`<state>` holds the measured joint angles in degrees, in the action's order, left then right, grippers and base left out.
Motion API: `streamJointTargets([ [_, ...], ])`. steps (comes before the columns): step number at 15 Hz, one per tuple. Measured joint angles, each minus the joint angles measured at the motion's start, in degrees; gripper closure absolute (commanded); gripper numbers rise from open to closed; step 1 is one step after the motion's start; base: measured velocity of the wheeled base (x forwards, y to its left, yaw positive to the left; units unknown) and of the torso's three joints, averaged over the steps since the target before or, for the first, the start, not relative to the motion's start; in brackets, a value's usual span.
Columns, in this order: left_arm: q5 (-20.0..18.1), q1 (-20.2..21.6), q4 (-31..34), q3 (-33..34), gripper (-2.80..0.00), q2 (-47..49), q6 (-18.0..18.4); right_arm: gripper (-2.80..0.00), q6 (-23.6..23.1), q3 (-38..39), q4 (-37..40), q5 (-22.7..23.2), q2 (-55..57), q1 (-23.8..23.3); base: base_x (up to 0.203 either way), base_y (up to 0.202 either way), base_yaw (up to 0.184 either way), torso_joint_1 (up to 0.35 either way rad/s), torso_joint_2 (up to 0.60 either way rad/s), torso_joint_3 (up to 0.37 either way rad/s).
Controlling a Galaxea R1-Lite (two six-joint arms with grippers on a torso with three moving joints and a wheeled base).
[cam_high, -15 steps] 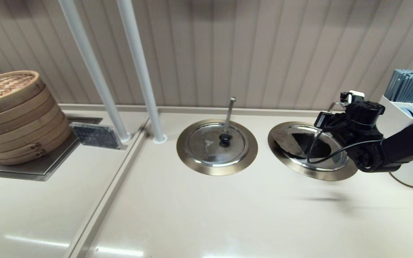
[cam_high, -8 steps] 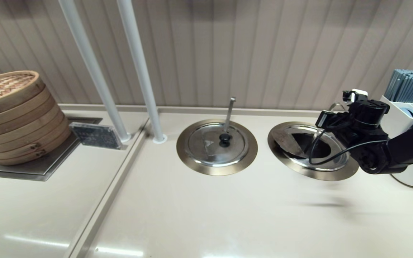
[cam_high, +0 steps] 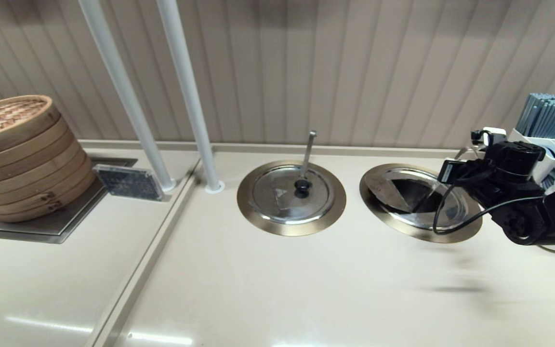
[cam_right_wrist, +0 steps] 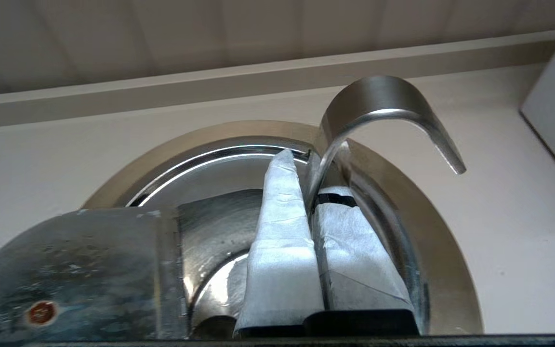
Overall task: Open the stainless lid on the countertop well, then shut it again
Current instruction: Stir with a spoon
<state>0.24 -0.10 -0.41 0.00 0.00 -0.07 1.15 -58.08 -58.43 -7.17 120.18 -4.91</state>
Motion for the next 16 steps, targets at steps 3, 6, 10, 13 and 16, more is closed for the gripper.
streamJointTargets([
  [3, -0.02, 0.0, 0.0, 0.0, 0.0, 0.0, 0.02, 0.0, -0.49, -2.51, -0.46, -1.16, 2.72, -1.63, 0.0, 0.0, 0.0, 0.0, 0.0, 0.0],
  [6, -0.02, 0.0, 0.0, 0.0, 0.0, 0.0, -0.01, 0.0, -0.25, -4.97, -0.28, -1.82, 4.47, -2.06, 0.0, 0.0, 0.0, 0.0, 0.0, 0.0],
  [10, 0.0, 0.0, 0.0, 0.0, 0.0, 0.0, -0.01, 0.0, -0.12, -11.18, -0.17, -4.86, 8.25, -1.95, 0.0, 0.0, 0.0, 0.0, 0.0, 0.0],
  [13, -0.02, 0.02, 0.01, 0.0, 0.0, 0.0, -0.03, 0.0, 0.01, -12.79, -0.28, -4.95, 9.62, -0.56, 0.0, 0.0, 0.0, 0.0, 0.0, 0.0],
  [16, 0.0, 0.0, 0.0, 0.0, 0.0, 0.0, -0.01, 0.0, 1.11, -14.28, -0.1, -4.96, 10.47, 0.28, 0.0, 0.0, 0.0, 0.0, 0.0, 0.0],
])
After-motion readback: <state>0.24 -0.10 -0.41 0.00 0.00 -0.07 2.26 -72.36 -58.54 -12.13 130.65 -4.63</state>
